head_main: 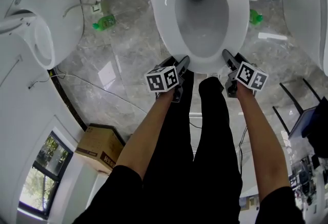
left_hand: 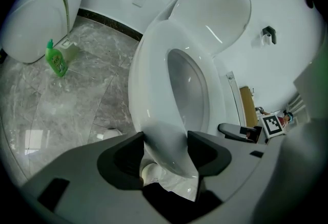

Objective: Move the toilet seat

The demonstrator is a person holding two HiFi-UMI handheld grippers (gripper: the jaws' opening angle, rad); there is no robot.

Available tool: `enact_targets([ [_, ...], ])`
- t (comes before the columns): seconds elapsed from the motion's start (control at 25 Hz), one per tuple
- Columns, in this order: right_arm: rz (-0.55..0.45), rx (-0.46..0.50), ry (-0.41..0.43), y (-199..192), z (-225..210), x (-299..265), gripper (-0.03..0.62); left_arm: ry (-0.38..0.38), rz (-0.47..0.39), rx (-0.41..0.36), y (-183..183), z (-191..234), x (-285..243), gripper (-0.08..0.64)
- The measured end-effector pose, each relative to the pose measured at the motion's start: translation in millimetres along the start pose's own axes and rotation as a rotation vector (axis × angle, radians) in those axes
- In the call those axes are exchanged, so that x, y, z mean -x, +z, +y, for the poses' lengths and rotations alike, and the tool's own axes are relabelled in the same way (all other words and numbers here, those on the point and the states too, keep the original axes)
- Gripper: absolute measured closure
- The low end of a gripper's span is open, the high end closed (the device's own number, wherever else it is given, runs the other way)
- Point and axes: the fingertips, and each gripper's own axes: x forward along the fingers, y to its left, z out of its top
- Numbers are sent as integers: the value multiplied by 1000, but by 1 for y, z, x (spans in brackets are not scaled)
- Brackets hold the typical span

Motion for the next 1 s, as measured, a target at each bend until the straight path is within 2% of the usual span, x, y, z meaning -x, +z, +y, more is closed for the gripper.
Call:
enact_targets([
  [0.16, -5, -63, -5, 3, 2, 2, 321, 1, 0, -22, 0, -2, 7, 310],
  [0.68, 0, -86, -10, 6, 16, 28, 339, -13, -30, 10, 3, -19, 34, 314],
  [1.0, 19, -88, 85, 15, 35, 56, 354, -63, -53, 45, 13, -39, 65, 323],
])
